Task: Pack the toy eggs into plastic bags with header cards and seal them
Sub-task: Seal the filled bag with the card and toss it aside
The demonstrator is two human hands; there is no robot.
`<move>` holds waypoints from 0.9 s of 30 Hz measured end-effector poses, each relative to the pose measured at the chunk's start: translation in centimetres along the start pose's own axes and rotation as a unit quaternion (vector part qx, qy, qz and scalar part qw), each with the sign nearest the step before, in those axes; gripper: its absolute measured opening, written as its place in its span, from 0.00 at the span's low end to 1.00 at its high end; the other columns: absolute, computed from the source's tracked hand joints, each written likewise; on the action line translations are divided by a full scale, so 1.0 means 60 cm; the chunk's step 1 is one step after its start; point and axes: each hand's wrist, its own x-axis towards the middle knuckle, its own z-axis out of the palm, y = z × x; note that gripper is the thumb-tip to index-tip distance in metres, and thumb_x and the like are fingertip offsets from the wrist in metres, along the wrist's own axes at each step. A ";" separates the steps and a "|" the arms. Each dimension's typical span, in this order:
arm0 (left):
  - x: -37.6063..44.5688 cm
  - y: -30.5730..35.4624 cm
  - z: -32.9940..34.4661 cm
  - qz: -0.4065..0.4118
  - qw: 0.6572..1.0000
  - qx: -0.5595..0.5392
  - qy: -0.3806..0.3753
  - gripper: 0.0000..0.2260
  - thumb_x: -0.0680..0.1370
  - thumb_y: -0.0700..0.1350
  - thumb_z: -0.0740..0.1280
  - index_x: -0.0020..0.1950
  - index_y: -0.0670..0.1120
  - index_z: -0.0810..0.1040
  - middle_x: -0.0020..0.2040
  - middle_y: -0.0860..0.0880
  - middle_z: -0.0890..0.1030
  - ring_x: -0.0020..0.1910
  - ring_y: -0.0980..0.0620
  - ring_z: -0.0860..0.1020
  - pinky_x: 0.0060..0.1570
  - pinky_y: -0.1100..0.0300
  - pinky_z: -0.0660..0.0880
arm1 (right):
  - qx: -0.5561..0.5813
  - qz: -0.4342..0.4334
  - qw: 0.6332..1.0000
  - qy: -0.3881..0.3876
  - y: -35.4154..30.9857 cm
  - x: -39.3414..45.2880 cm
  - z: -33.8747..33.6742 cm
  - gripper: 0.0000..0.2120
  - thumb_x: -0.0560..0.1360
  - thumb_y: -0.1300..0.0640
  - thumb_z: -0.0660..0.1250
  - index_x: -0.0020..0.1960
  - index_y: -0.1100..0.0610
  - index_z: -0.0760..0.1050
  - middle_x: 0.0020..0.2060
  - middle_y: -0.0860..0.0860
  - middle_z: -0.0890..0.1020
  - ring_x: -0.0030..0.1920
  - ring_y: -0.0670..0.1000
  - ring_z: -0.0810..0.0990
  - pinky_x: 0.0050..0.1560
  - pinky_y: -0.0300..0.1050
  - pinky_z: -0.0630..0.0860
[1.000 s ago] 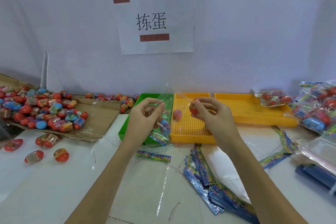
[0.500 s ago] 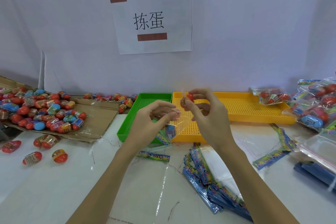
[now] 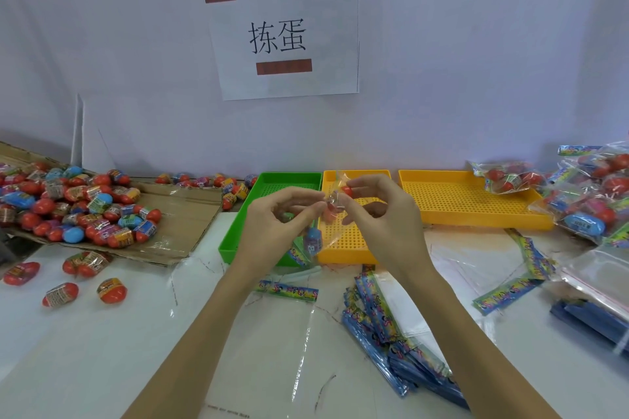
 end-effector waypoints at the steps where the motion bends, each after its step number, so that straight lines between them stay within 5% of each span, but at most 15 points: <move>1: 0.001 0.001 -0.001 -0.004 1.000 -0.002 -0.005 0.10 0.77 0.45 0.75 0.57 0.47 0.86 0.47 0.54 0.88 0.45 0.55 0.86 0.38 0.67 0.79 | 0.016 0.013 1.000 0.000 0.001 0.001 -0.002 0.12 0.75 0.50 0.76 0.56 0.53 0.81 0.47 0.46 0.86 0.42 0.48 0.87 0.46 0.48 0.85; 5: 0.002 0.002 -0.003 -0.016 0.999 0.007 -0.039 0.13 0.76 0.46 0.77 0.60 0.47 0.86 0.49 0.55 0.88 0.46 0.58 0.86 0.39 0.68 0.79 | 0.031 0.022 0.999 -0.017 0.005 0.000 -0.002 0.10 0.75 0.51 0.77 0.52 0.55 0.83 0.43 0.47 0.87 0.43 0.46 0.87 0.47 0.47 0.85; 9: 0.002 0.004 -0.006 -0.021 0.999 0.000 -0.045 0.13 0.75 0.49 0.77 0.59 0.49 0.86 0.49 0.55 0.88 0.46 0.57 0.86 0.40 0.67 0.79 | 0.028 0.018 0.997 -0.075 0.007 -0.003 -0.001 0.06 0.80 0.53 0.72 0.50 0.54 0.86 0.40 0.45 0.87 0.42 0.44 0.86 0.43 0.35 0.80; 12: 0.003 0.000 -0.009 -0.030 0.999 -0.007 -0.034 0.09 0.76 0.48 0.77 0.54 0.49 0.88 0.44 0.52 0.88 0.42 0.56 0.86 0.38 0.68 0.78 | 0.066 0.053 0.988 -0.126 0.001 -0.005 0.004 0.11 0.84 0.53 0.65 0.55 0.56 0.85 0.46 0.50 0.88 0.44 0.44 0.87 0.42 0.35 0.81; 15: 0.005 -0.006 -0.009 -0.044 0.999 -0.016 -0.012 0.06 0.77 0.46 0.77 0.52 0.47 0.88 0.42 0.49 0.88 0.40 0.51 0.87 0.35 0.68 0.77 | -0.013 0.004 0.988 -0.153 0.000 -0.007 0.009 0.11 0.84 0.50 0.64 0.57 0.52 0.84 0.51 0.50 0.83 0.49 0.44 0.85 0.48 0.39 0.82; 20: 0.003 -0.007 -0.005 -0.080 0.994 -0.071 0.027 0.04 0.75 0.46 0.78 0.48 0.48 0.88 0.42 0.47 0.88 0.39 0.51 0.87 0.35 0.65 0.78 | -0.161 -0.075 0.961 -0.214 0.008 -0.008 0.000 0.17 0.76 0.53 0.76 0.63 0.50 0.78 0.53 0.46 0.81 0.53 0.43 0.79 0.47 0.32 0.75; 27: 0.007 -0.002 -0.013 -0.092 0.989 -0.109 0.040 0.10 0.74 0.50 0.78 0.49 0.45 0.86 0.46 0.45 0.88 0.44 0.46 0.87 0.33 0.63 0.79 | -0.129 -0.093 0.978 -0.134 0.008 0.003 -0.010 0.07 0.81 0.52 0.70 0.58 0.50 0.82 0.50 0.41 0.84 0.54 0.42 0.80 0.49 0.37 0.76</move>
